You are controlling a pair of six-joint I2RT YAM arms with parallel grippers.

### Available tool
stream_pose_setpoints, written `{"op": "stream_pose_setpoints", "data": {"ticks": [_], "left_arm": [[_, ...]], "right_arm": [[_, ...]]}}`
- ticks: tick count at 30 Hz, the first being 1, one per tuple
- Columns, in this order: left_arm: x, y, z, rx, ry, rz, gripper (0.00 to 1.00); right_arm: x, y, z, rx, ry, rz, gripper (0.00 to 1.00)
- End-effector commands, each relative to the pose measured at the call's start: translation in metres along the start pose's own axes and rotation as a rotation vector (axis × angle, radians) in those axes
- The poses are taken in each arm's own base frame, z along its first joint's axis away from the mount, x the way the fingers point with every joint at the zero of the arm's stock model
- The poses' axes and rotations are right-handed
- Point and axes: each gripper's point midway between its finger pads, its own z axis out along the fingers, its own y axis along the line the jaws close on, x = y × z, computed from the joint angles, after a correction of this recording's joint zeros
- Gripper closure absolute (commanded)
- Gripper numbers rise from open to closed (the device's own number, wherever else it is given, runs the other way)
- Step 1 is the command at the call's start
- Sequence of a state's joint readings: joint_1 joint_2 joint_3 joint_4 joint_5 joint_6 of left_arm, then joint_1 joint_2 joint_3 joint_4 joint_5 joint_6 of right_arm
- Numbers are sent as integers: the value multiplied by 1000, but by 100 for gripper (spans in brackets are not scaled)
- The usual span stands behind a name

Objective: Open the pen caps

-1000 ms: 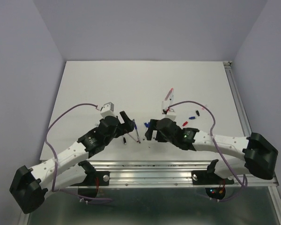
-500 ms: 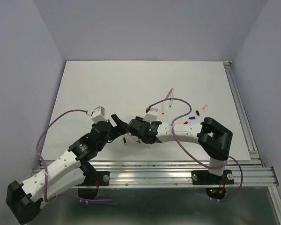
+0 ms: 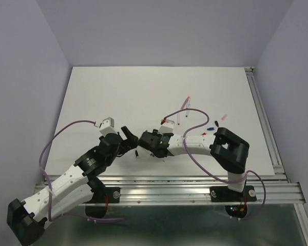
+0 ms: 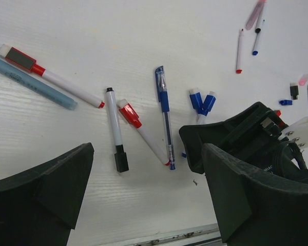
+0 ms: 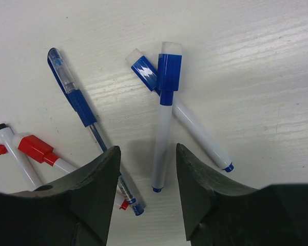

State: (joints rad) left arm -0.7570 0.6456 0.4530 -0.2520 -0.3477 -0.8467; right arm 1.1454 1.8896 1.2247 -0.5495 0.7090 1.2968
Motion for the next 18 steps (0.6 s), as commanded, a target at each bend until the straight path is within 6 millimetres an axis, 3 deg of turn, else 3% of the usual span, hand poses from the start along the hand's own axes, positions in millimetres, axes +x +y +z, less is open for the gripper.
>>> {"op": "stream_pose_setpoints", "data": {"ticks": [1,10,18], "left_arm": [[-11,-14,-1,54,-40,-24,1],[-12,-17,-2,59,-35,-35,1],[-12,-18,-3,62,-34,-37,1]], "right_arm": [[-9,6,3,27,-59,12,49],[-1,-2,12,57,-59,-9,57],[1,-4,15,63,-55,-47,70]]}}
